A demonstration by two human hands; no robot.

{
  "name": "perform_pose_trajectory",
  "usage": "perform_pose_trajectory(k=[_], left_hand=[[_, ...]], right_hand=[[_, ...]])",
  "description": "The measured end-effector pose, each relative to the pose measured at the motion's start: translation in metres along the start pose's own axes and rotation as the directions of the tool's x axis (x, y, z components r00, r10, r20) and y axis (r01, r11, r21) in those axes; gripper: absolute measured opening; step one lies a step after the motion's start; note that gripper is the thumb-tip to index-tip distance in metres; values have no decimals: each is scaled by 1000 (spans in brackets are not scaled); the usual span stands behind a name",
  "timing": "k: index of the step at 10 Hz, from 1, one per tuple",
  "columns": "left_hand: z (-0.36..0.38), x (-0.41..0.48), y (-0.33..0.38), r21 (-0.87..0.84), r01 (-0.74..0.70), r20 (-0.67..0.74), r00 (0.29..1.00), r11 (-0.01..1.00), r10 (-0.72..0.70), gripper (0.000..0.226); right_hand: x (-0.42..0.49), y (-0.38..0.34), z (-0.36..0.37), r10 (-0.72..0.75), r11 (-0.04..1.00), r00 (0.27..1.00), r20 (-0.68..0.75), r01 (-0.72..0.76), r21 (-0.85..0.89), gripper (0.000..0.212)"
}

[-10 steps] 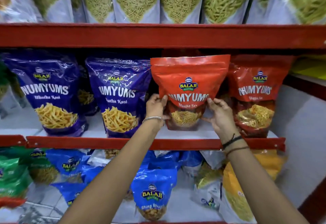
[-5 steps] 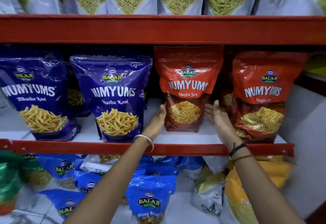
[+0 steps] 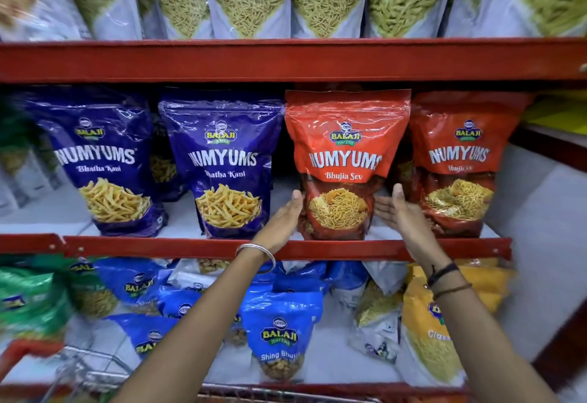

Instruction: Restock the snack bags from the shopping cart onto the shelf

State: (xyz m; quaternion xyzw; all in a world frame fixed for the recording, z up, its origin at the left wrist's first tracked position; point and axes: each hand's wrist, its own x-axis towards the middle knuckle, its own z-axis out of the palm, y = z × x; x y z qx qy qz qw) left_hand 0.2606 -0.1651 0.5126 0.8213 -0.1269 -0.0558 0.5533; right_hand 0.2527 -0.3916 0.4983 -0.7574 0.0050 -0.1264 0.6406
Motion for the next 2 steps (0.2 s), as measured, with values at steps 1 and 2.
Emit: perform_pose_trajectory(k=[1, 2], left_hand=[[3, -18, -2, 8, -79, -93, 992, 997, 79, 67], [0, -42, 10, 64, -315, -278, 906, 947, 320, 46]], right_hand=[[-26, -4, 5, -42, 999, 998, -50, 41, -23, 59], [-82, 27, 7, -59, 998, 985, -163, 55, -32, 53]])
